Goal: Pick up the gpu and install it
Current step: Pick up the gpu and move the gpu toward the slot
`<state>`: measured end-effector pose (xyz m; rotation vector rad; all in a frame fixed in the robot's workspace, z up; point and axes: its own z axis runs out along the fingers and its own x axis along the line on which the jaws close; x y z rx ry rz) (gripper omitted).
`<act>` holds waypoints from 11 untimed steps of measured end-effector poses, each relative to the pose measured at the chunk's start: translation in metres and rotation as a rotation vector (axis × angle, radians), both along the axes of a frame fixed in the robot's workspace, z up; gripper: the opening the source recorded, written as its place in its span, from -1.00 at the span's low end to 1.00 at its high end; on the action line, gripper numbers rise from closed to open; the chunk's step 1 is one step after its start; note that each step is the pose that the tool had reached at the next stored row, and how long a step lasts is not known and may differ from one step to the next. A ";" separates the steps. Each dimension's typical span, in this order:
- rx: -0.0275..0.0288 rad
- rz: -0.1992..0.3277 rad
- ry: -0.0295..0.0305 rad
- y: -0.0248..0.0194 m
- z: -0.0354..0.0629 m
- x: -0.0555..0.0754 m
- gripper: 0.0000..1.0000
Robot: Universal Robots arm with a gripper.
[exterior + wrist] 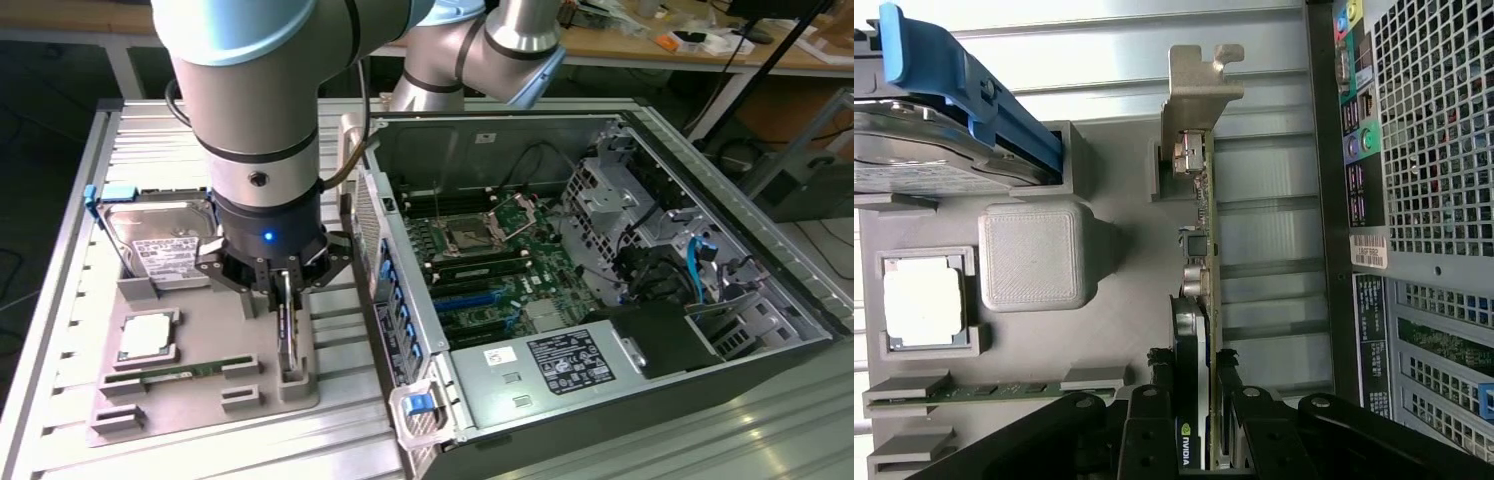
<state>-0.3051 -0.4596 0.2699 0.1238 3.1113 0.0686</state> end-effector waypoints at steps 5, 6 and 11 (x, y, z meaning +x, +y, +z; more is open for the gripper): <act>0.0000 0.000 0.0000 0.0000 0.0022 0.000 -0.46; 0.0001 0.000 -0.0001 0.0000 0.0026 0.000 -0.46; 0.0000 0.000 0.0000 0.0000 0.0041 0.000 -0.46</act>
